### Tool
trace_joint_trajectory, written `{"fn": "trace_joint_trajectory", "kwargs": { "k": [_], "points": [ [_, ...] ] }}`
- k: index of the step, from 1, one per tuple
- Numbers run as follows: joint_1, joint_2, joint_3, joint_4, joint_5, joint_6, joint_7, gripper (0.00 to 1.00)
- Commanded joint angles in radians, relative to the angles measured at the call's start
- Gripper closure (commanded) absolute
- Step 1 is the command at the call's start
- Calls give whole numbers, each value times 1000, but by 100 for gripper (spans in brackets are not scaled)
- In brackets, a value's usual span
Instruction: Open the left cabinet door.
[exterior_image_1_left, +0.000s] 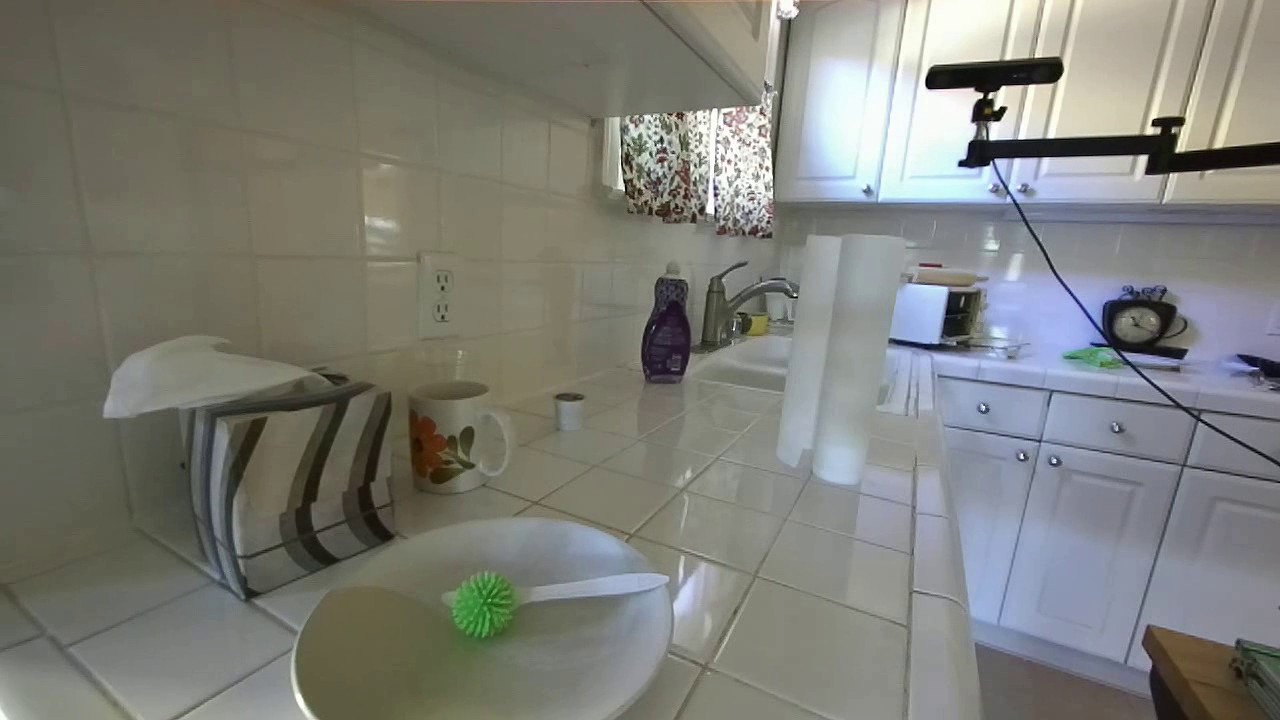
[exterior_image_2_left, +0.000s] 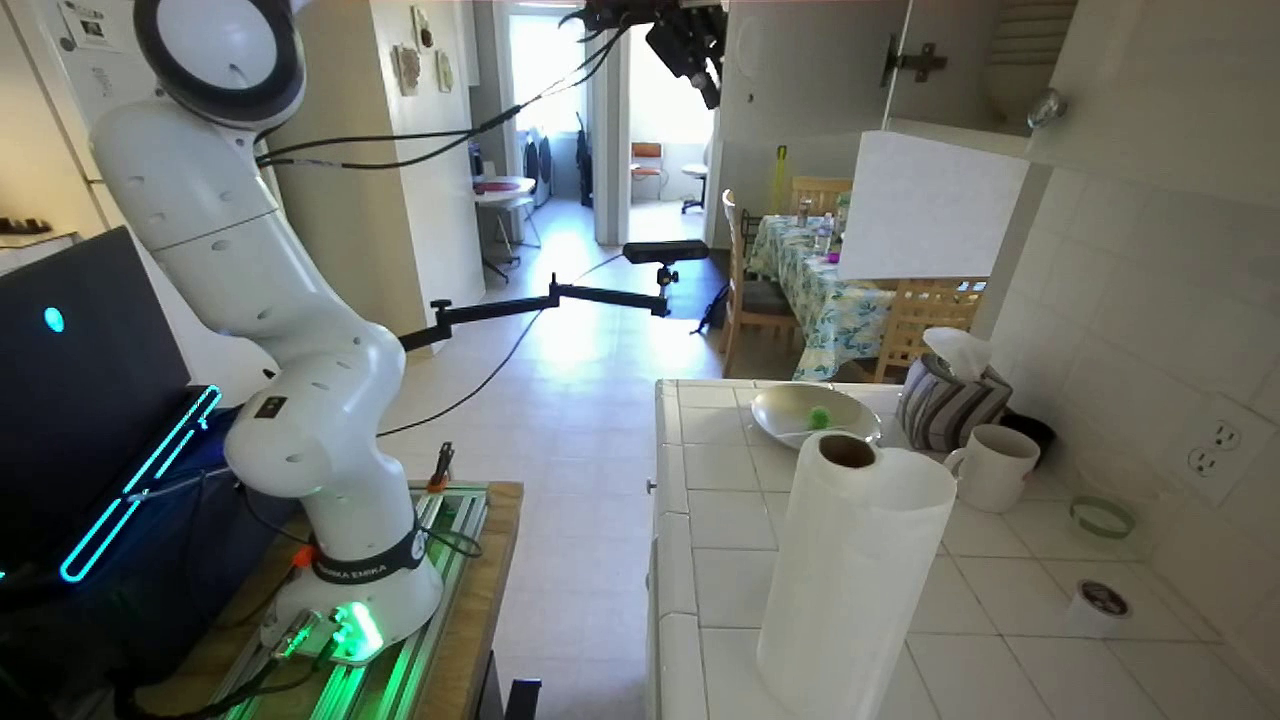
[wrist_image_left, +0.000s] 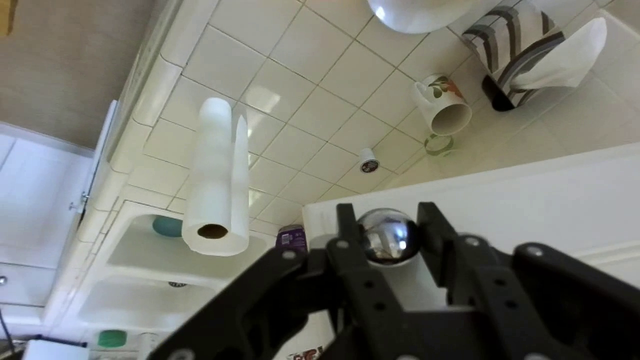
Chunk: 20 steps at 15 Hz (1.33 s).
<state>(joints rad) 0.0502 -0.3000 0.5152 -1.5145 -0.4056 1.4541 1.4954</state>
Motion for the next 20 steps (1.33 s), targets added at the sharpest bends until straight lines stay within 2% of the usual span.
{"fn": "trace_joint_trajectory", "kwargs": {
  "k": [1,9,16,18,19,20],
  "points": [
    [45,146,70,107,-35,51,212,90],
    [100,230,143,211,-82,-24,399,90],
    [181,309,169,294,-111,-54,459,90],
    [213,335,176,317,-125,-58,430,90],
    [231,348,178,329,-136,-65,419,40],
    [249,359,178,340,-142,-69,412,41]
  ]
}}
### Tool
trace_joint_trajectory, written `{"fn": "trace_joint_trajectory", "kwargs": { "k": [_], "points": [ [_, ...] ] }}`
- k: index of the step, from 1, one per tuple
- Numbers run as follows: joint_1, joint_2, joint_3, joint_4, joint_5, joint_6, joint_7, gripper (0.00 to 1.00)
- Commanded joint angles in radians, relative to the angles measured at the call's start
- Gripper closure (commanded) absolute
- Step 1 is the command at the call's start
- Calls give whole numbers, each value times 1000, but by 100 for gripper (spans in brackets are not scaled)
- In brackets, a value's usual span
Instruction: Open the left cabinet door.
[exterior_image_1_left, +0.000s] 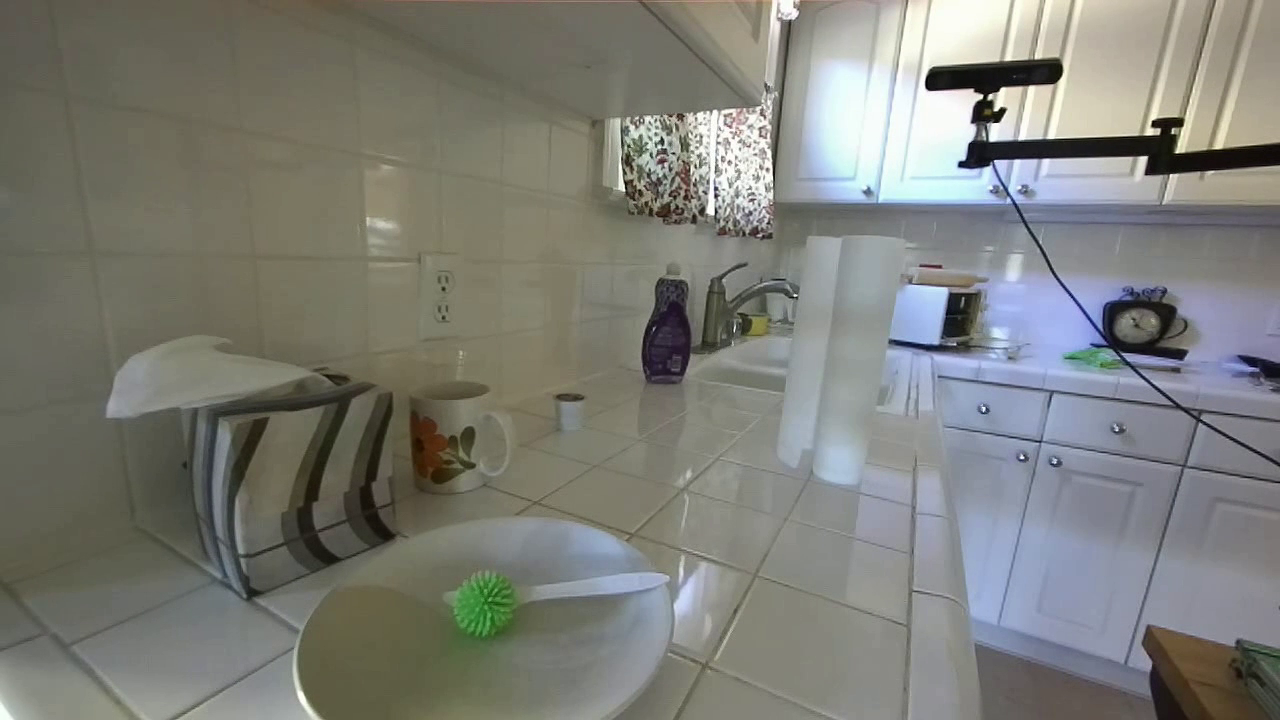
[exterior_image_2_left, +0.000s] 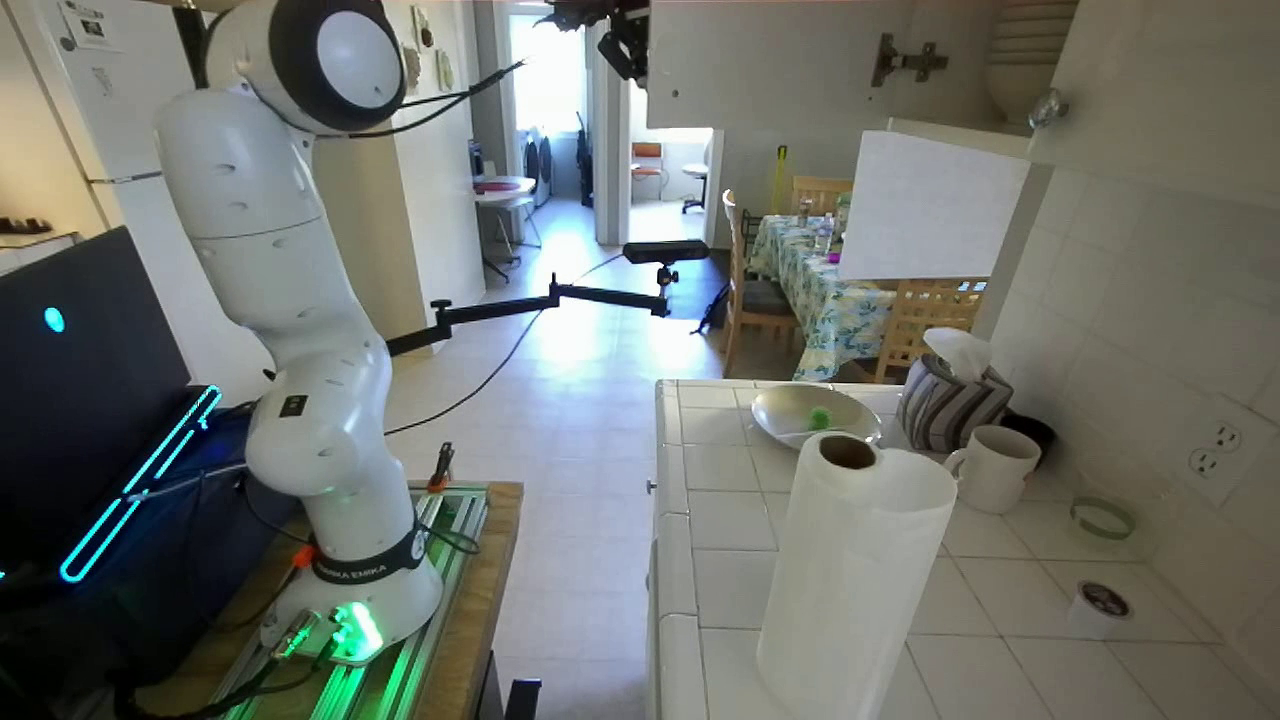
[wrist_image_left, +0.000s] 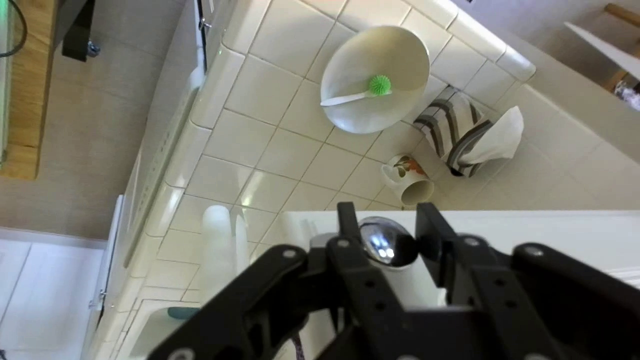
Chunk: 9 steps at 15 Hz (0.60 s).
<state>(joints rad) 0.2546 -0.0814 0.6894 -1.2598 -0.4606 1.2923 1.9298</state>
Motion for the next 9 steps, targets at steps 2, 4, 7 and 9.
{"fn": "trace_joint_trajectory", "kwargs": {
  "k": [2,4,7,9],
  "points": [
    [85,169,-6,116,-82,95,-47,33],
    [125,204,-25,144,-69,97,-99,19],
    [187,229,-54,179,-40,58,-167,1],
    [221,241,-80,204,-39,43,-238,0]
  ]
}}
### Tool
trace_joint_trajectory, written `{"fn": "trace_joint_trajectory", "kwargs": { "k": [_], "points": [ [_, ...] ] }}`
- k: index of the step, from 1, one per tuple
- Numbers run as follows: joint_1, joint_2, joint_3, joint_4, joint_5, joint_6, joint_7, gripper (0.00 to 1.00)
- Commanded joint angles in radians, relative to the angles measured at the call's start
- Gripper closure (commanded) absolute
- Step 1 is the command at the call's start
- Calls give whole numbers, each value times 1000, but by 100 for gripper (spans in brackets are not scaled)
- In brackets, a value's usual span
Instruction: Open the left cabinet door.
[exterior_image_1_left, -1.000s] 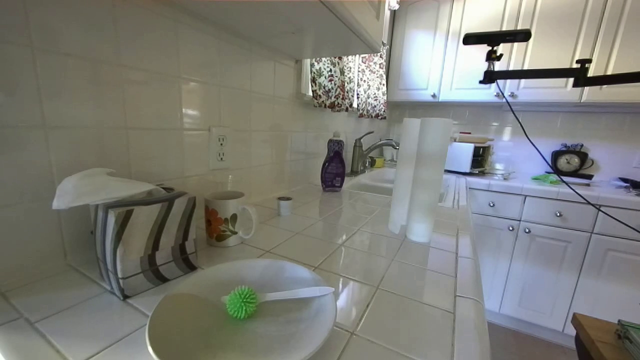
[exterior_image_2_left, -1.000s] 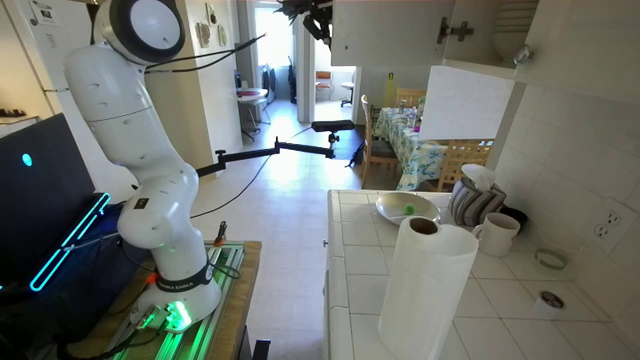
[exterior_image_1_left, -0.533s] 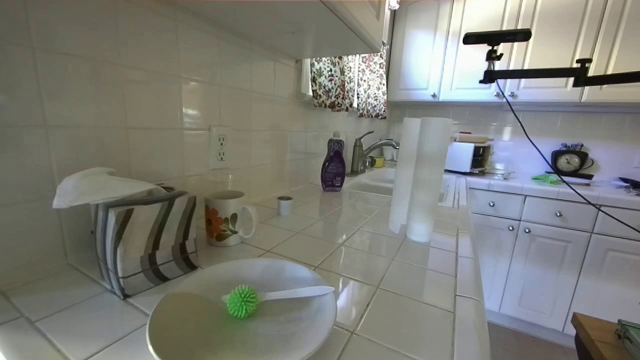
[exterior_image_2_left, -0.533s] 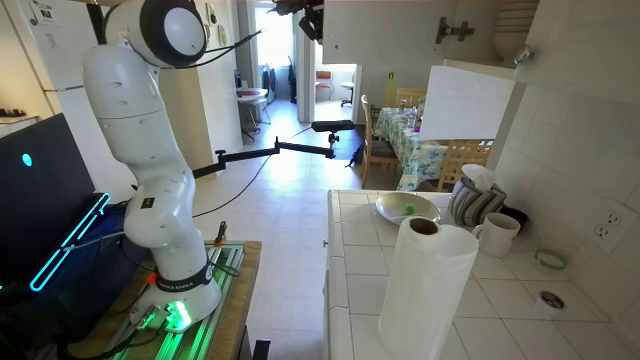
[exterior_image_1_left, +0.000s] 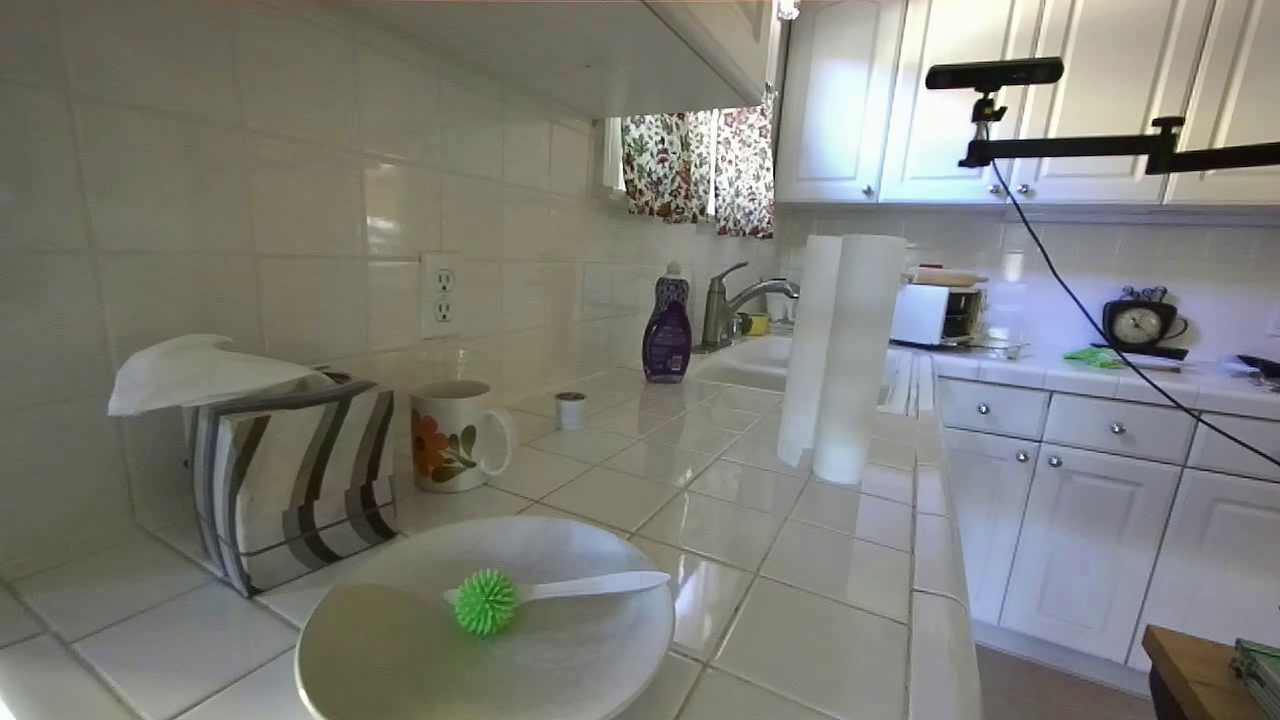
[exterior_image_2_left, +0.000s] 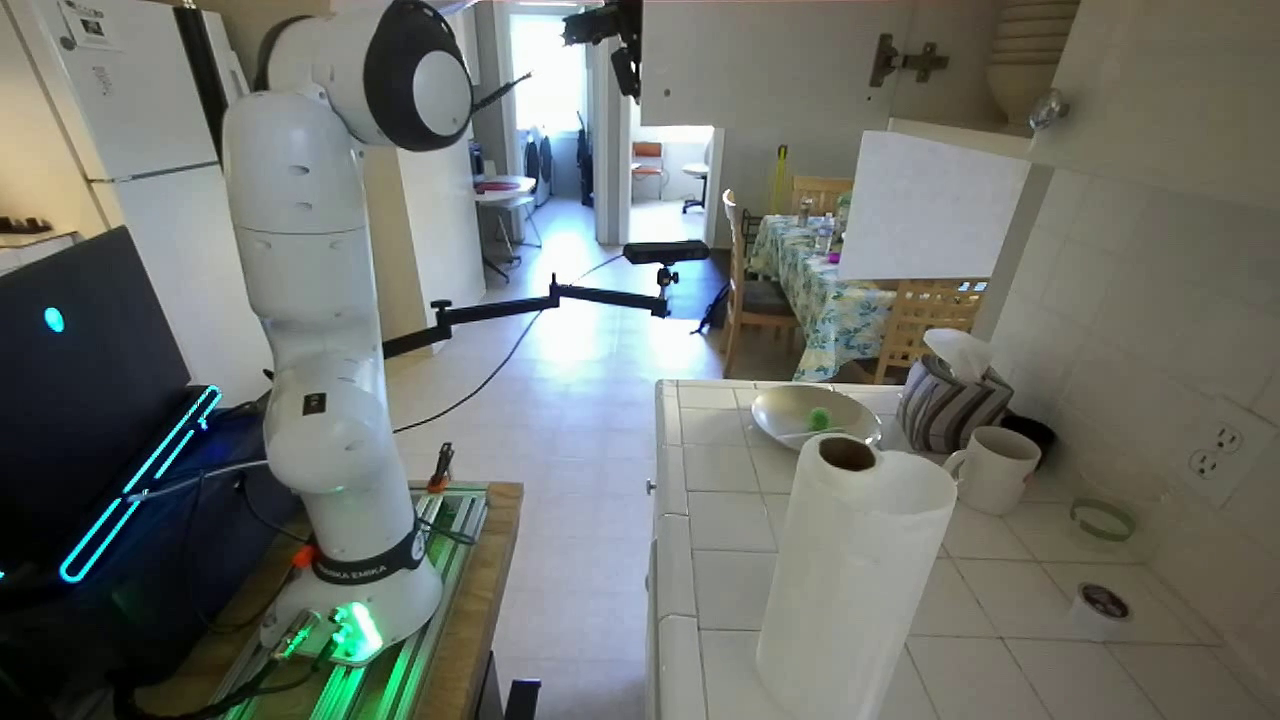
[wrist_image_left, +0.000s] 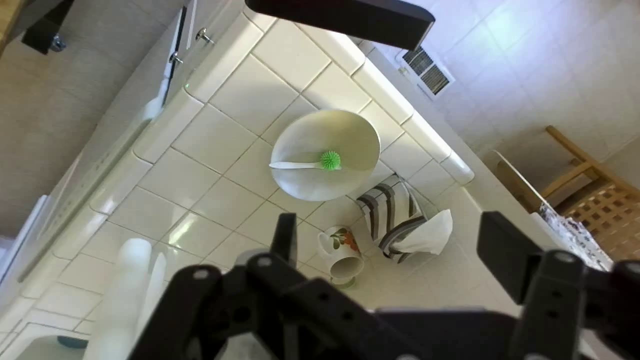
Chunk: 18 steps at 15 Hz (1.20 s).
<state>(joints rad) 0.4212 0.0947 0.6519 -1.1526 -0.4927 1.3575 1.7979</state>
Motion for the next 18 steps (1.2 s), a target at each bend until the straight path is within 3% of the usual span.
{"fn": "trace_joint_trajectory", "kwargs": {
  "k": [1,9,18],
  "points": [
    [67,70,-59,110,3,-31,-152,0],
    [153,81,-158,239,102,-178,-470,0],
    [235,107,-190,367,227,-336,-720,0]
  ]
}}
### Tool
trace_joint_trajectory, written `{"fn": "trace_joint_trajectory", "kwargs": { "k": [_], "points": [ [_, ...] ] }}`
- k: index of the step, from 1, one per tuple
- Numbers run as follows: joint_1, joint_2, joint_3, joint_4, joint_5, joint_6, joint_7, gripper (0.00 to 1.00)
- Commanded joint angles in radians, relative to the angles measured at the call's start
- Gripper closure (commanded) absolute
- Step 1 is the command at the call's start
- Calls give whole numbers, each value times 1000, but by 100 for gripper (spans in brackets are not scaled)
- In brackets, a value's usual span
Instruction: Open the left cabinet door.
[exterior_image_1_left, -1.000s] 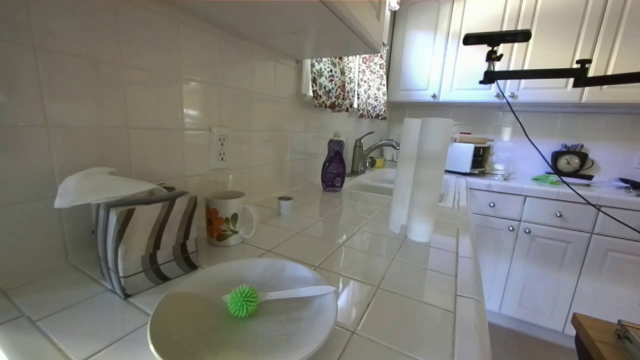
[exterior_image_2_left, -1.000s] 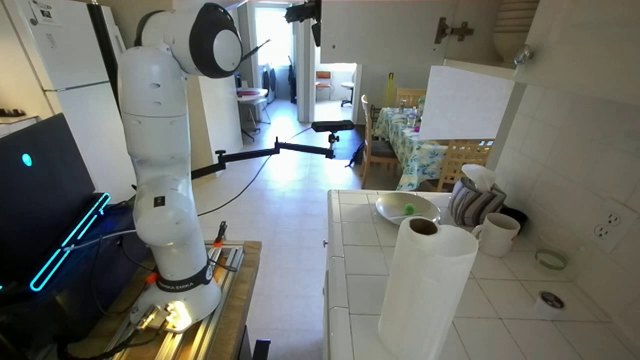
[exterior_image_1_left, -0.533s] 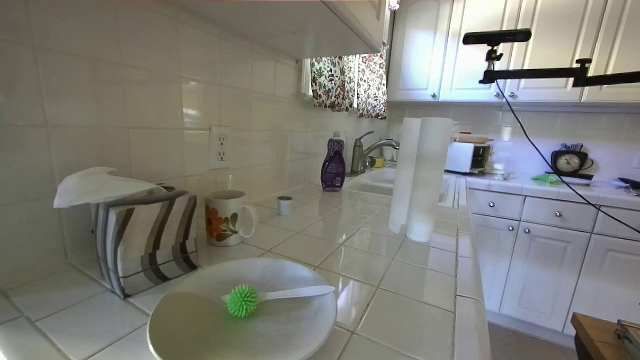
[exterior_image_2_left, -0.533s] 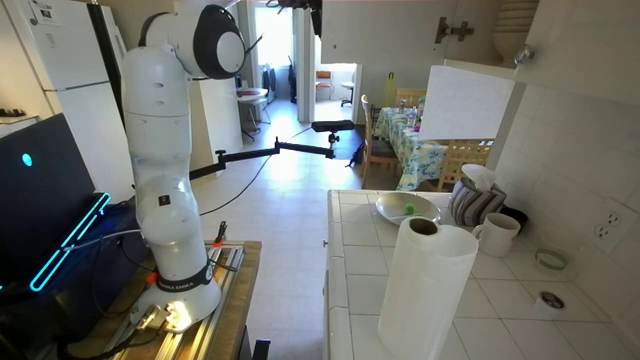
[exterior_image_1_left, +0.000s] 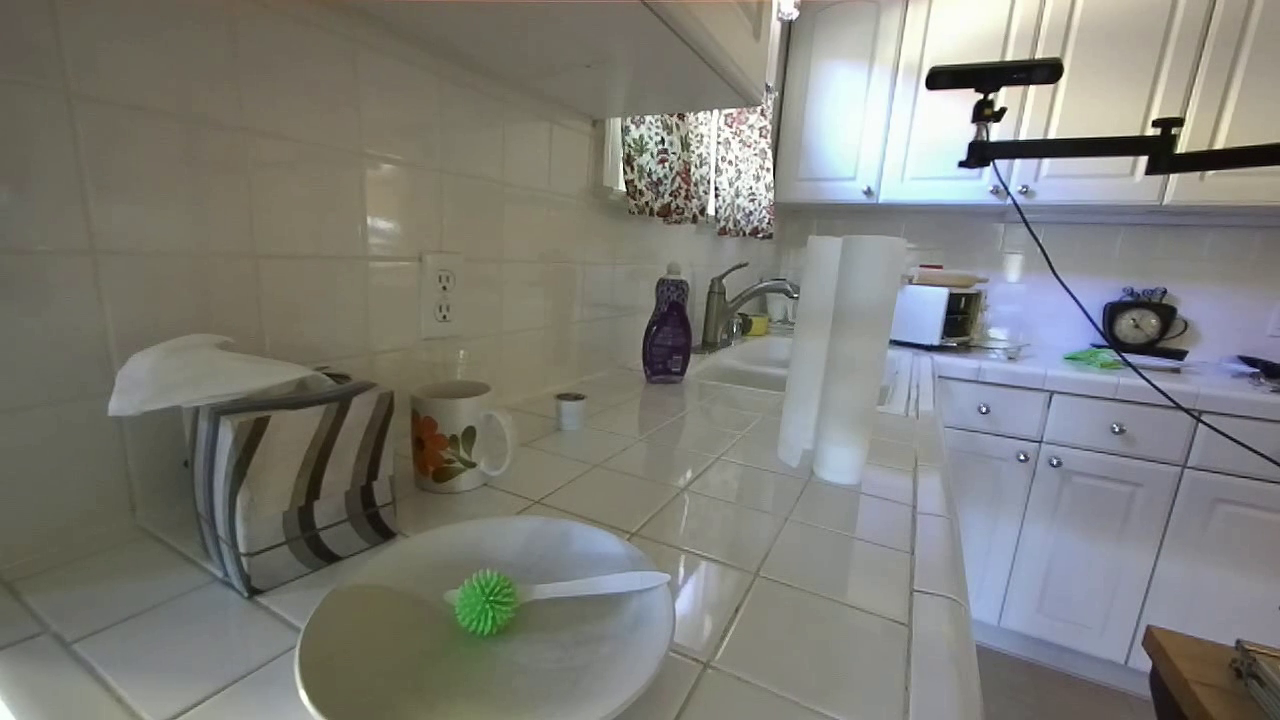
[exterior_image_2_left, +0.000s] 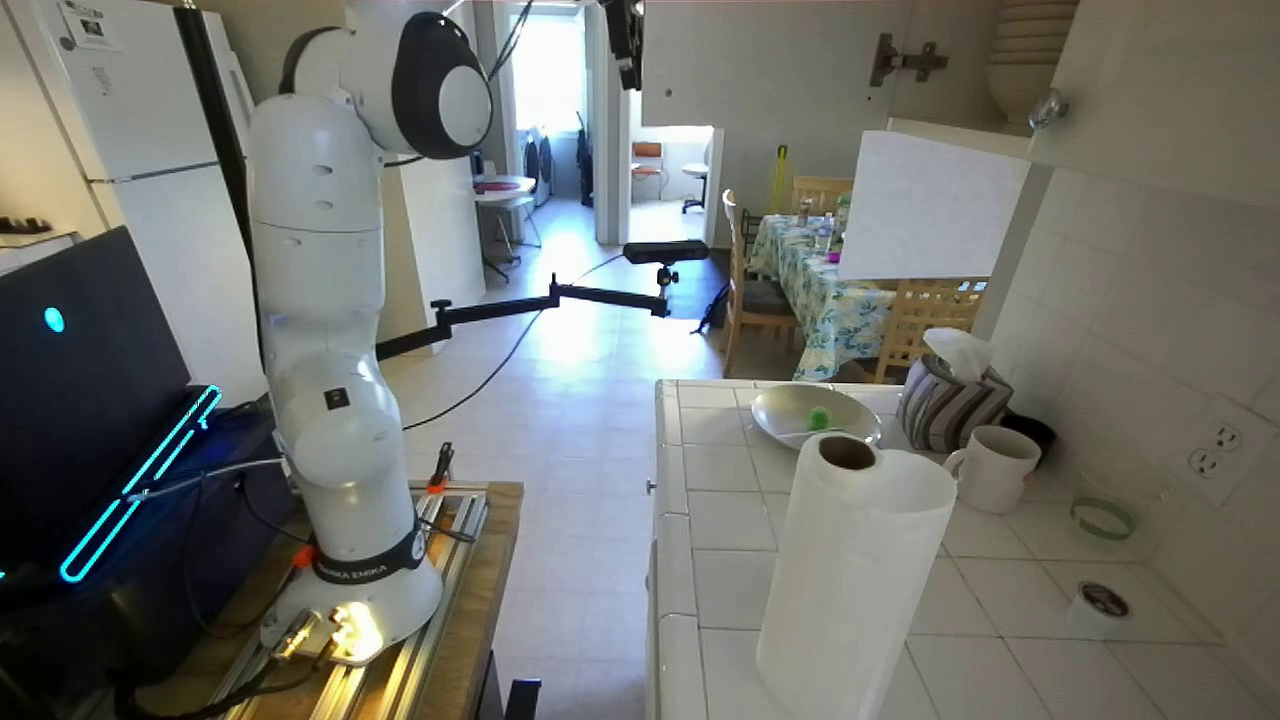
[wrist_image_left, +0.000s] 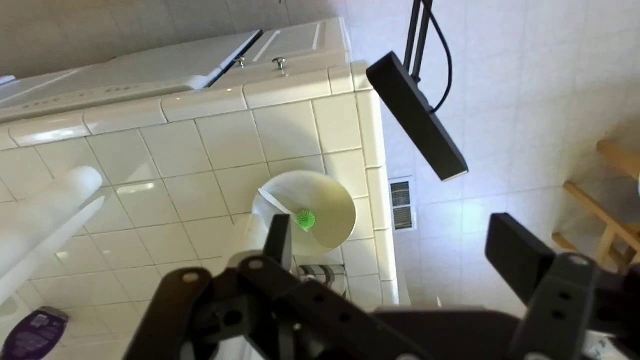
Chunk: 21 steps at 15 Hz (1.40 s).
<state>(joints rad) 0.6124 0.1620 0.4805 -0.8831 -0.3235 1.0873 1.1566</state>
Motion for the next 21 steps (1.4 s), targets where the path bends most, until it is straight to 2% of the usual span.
{"fn": "trace_joint_trajectory", "kwargs": {
  "k": [1,3,7,8,10,17,19,20,21],
  "points": [
    [55,40,-19,113,76,-82,-113,0],
    [76,37,-25,139,95,-124,-166,0],
    [118,11,-54,180,61,-206,-223,0],
    [87,-10,-27,168,54,-209,-231,0],
    [78,-32,-35,184,49,-223,-248,0],
    [-24,-129,-107,219,76,-265,-333,0],
    [-90,-170,-143,182,105,-245,-383,0],
    [-116,-151,-150,226,79,-246,-442,0],
    [-156,-154,-164,222,107,-246,-463,0]
  ]
}}
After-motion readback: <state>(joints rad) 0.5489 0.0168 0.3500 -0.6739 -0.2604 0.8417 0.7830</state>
